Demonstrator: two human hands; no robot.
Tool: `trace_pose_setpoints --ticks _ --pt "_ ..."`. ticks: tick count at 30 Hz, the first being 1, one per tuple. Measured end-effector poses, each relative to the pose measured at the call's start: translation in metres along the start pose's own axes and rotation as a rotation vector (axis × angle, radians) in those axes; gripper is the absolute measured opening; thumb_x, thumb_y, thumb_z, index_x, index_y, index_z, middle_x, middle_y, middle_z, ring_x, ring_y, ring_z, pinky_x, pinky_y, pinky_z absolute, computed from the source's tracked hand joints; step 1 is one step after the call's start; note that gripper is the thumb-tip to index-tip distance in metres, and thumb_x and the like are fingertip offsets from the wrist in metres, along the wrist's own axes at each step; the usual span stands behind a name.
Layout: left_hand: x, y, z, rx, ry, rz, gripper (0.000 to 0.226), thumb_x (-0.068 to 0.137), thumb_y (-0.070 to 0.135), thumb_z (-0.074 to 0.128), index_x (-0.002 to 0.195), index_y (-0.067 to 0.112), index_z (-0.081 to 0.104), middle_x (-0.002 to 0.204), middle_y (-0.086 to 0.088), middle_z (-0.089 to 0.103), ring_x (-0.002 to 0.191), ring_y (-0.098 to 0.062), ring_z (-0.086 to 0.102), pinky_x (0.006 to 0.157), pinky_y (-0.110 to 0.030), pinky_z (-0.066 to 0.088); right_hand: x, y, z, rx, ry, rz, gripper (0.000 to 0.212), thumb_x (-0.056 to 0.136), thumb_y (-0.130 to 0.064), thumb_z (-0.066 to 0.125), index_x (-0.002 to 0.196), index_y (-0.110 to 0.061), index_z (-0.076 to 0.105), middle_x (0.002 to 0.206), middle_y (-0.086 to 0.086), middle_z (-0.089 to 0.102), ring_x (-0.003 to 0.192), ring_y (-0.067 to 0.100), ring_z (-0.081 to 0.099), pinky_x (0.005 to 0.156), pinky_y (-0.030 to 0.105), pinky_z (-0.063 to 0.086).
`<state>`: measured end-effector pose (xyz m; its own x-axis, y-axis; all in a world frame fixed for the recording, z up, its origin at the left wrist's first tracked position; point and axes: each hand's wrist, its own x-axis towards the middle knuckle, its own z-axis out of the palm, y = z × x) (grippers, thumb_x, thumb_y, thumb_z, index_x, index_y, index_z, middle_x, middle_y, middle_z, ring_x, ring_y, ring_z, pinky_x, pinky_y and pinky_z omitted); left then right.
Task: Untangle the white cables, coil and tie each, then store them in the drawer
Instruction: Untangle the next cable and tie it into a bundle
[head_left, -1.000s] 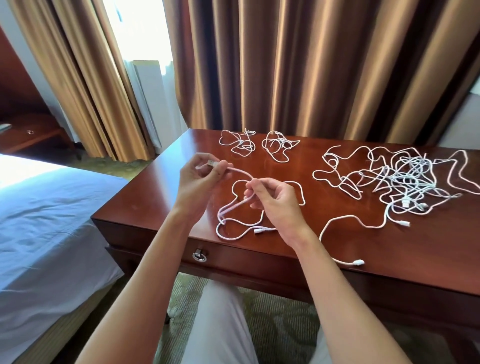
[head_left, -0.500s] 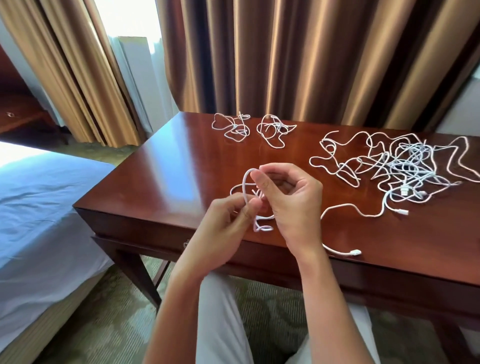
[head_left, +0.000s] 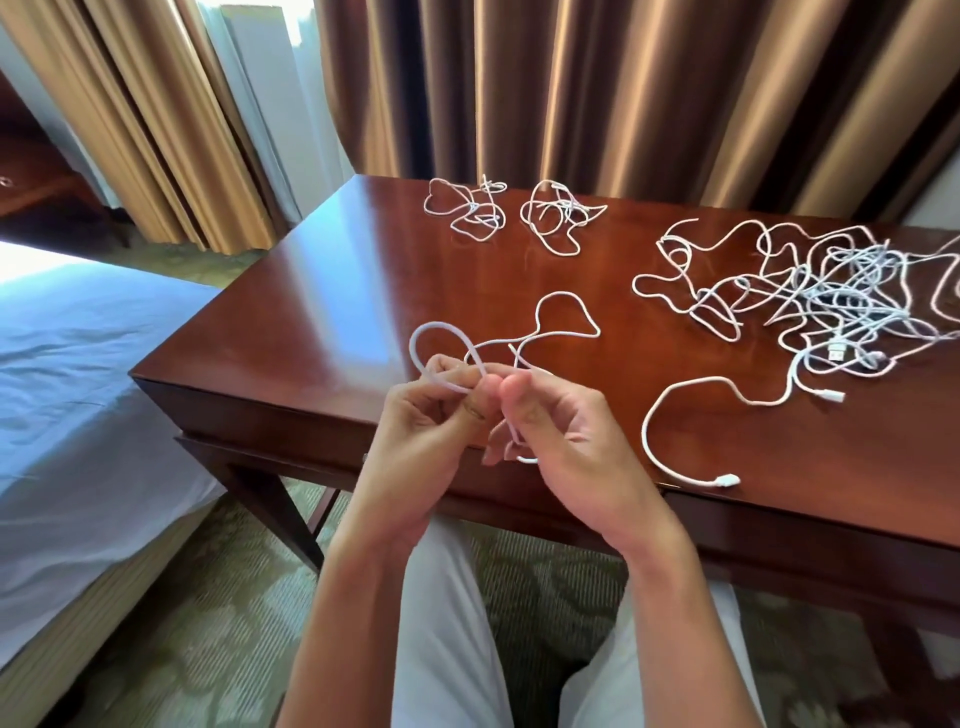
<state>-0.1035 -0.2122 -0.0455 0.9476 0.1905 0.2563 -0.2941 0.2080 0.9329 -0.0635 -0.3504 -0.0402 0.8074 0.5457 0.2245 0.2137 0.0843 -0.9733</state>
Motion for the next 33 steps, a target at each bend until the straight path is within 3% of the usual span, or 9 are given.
trace_pose_setpoints --ticks 3,7,13,17,20,23,25,29,33 --pt "-0.003 0.003 0.000 -0.146 -0.025 -0.087 0.021 0.087 0.017 0.066 0.090 -0.004 0.067 0.076 -0.012 0.062 0.065 -0.022 0.061 0.066 -0.027 0.052 -0.002 0.000 0.002 -0.043 0.050 -0.006 0.033 0.093 -0.042 0.058 0.103 -0.016 0.076 0.074 -0.004 0.065 0.065 0.005 0.054 0.066 0.022 0.046" --pt "-0.004 0.004 -0.011 -0.216 -0.112 -0.126 0.020 0.088 0.030 0.072 0.087 0.011 0.067 0.081 -0.003 0.060 0.074 -0.018 0.048 0.075 -0.037 0.036 -0.005 -0.003 0.001 -0.052 0.028 -0.001 0.037 0.090 -0.047 0.066 0.087 -0.012 0.075 0.072 -0.003 0.071 0.072 0.027 0.065 0.081 0.052 0.056" --pt "-0.008 0.009 -0.023 -0.171 -0.026 -0.142 0.018 0.086 0.028 0.074 0.087 0.010 0.073 0.074 -0.013 0.054 0.070 -0.025 0.048 0.072 -0.033 0.039 -0.009 -0.008 -0.004 -0.302 0.112 -0.041 0.049 0.087 -0.063 0.063 0.059 -0.023 0.064 0.054 0.008 0.054 0.053 0.010 0.043 0.056 0.040 0.040" --pt "-0.011 0.013 -0.022 0.163 -0.029 -0.095 0.013 0.088 0.025 0.074 0.085 0.012 0.071 0.069 -0.003 0.060 0.062 -0.009 0.054 0.061 -0.018 0.045 -0.009 -0.011 -0.007 -0.380 0.219 -0.079 0.049 0.093 -0.049 0.067 0.048 -0.032 0.056 0.051 0.004 0.050 0.052 0.008 0.041 0.056 0.037 0.039" --pt "-0.010 0.019 -0.025 0.643 -0.208 0.036 0.023 0.087 0.042 0.072 0.091 0.020 0.071 0.084 0.006 0.068 0.078 -0.003 0.062 0.074 -0.015 0.044 -0.009 -0.013 -0.010 -0.467 0.268 -0.083 0.046 0.092 -0.040 0.072 0.049 -0.032 0.059 0.046 -0.011 0.052 0.048 0.006 0.046 0.054 0.032 0.038" --pt "-0.003 0.023 -0.017 1.109 -0.287 0.271 0.022 0.088 0.052 0.061 0.086 0.034 0.073 0.097 0.014 0.064 0.092 -0.010 0.058 0.084 -0.023 0.042 -0.009 -0.016 -0.010 -0.563 0.284 -0.062 0.042 0.091 -0.042 0.070 0.054 -0.022 0.067 0.051 -0.006 0.063 0.051 0.016 0.058 0.057 0.035 0.046" --pt "-0.001 0.028 -0.007 1.033 -0.286 0.325 0.006 0.087 0.040 0.070 0.084 0.035 0.073 0.095 0.011 0.063 0.082 -0.008 0.056 0.076 -0.020 0.044 -0.009 -0.022 -0.009 -0.591 0.297 -0.072 0.047 0.092 -0.042 0.068 0.052 -0.019 0.063 0.046 -0.008 0.059 0.048 0.016 0.054 0.055 0.034 0.045" --pt "-0.004 0.030 -0.004 0.848 -0.195 0.253 0.014 0.080 0.012 0.082 0.080 0.019 0.070 0.072 0.014 0.064 0.061 -0.002 0.055 0.062 -0.015 0.042 -0.007 -0.031 -0.009 -0.614 0.259 -0.101 0.054 0.096 -0.046 0.063 0.053 -0.014 0.065 0.042 -0.008 0.053 0.046 0.015 0.051 0.050 0.026 0.038" --pt "-0.008 0.023 -0.005 0.980 -0.250 0.277 0.011 0.086 0.021 0.070 0.082 0.010 0.071 0.071 0.006 0.066 0.063 -0.009 0.059 0.064 -0.026 0.048 -0.006 -0.026 -0.007 -0.669 0.303 -0.096 0.055 0.094 -0.054 0.064 0.054 -0.017 0.068 0.044 -0.008 0.058 0.047 0.008 0.057 0.052 0.026 0.044"
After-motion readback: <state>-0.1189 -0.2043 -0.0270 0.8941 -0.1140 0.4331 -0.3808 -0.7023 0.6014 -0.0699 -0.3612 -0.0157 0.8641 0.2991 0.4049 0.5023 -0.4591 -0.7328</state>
